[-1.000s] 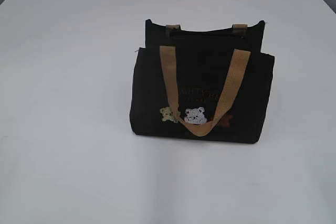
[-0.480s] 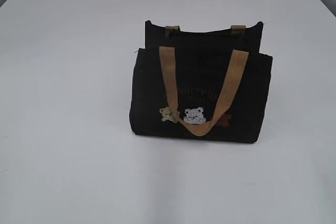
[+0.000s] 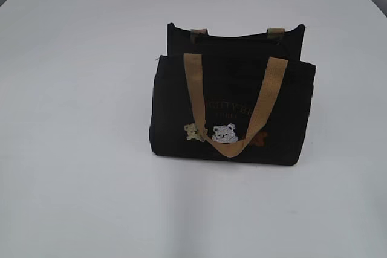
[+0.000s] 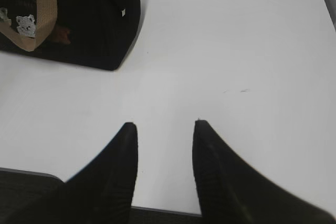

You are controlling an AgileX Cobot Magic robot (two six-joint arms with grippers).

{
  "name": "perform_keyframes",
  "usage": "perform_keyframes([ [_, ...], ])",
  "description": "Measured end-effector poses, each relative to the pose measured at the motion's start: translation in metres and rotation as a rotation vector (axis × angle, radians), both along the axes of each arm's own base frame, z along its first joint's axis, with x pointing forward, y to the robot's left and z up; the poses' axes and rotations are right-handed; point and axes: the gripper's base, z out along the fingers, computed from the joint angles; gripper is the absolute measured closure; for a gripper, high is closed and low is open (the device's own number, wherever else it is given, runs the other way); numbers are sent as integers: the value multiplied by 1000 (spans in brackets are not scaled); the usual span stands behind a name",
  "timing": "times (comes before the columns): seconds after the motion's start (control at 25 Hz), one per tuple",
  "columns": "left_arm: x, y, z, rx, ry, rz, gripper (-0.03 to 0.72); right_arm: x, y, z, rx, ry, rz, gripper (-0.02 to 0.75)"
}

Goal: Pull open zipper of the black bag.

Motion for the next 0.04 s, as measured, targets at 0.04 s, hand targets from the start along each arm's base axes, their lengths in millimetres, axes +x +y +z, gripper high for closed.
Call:
perform_keyframes([
  [0.04,0,0,0,0,0,0,452,0,0,0,0,0,0,454],
])
